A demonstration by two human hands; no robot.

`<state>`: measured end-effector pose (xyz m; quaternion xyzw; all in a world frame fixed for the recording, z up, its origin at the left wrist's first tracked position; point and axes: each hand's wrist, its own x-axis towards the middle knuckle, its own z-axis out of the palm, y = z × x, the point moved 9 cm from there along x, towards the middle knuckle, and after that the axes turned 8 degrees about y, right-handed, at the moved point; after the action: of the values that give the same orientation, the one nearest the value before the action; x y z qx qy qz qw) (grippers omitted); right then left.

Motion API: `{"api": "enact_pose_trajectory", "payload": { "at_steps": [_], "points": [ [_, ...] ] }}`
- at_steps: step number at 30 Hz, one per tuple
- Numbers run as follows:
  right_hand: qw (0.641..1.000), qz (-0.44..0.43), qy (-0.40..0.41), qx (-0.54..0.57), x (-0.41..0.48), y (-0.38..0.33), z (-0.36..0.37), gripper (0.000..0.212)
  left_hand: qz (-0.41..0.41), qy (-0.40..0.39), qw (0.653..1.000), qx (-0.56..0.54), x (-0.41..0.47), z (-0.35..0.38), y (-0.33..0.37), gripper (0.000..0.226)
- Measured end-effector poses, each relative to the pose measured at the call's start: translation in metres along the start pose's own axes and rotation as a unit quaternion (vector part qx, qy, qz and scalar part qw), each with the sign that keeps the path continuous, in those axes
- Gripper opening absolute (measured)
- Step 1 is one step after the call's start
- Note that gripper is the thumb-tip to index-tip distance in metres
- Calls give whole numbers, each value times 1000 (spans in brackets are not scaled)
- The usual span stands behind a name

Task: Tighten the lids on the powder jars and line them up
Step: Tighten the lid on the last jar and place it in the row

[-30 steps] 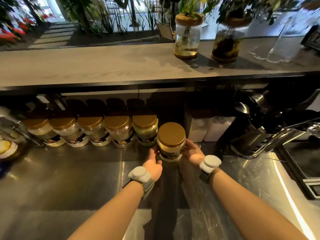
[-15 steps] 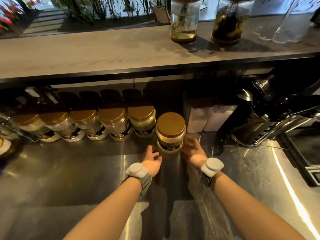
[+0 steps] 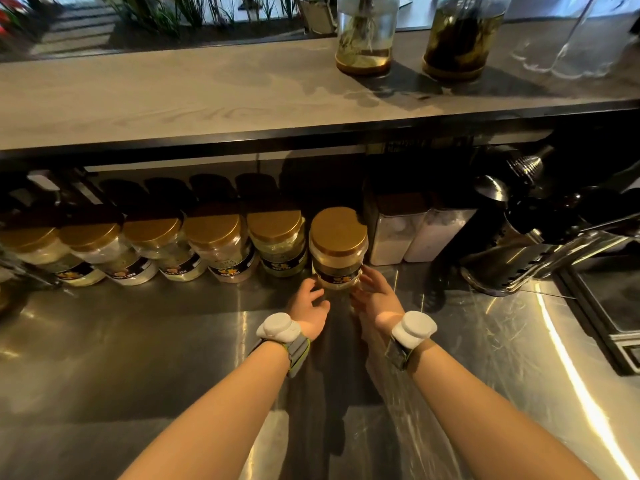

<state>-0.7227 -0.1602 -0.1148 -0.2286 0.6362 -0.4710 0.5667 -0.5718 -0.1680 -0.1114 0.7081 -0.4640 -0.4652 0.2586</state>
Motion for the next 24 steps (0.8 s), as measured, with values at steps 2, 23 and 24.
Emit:
{"api": "enact_pose_trajectory", "payload": {
  "at_steps": [2,23,24],
  "points": [
    [1000,-1,-2,9,0,-4,2,58,2,1,1000,0,3,0,3,58],
    [1000,23,-1,6,12,-10,16,62,6,21,999,-25,30,-3,4,57],
    [1000,22,-3,0,13,-10,16,62,7,18,999,-31,30,-2,4,57]
  ]
}}
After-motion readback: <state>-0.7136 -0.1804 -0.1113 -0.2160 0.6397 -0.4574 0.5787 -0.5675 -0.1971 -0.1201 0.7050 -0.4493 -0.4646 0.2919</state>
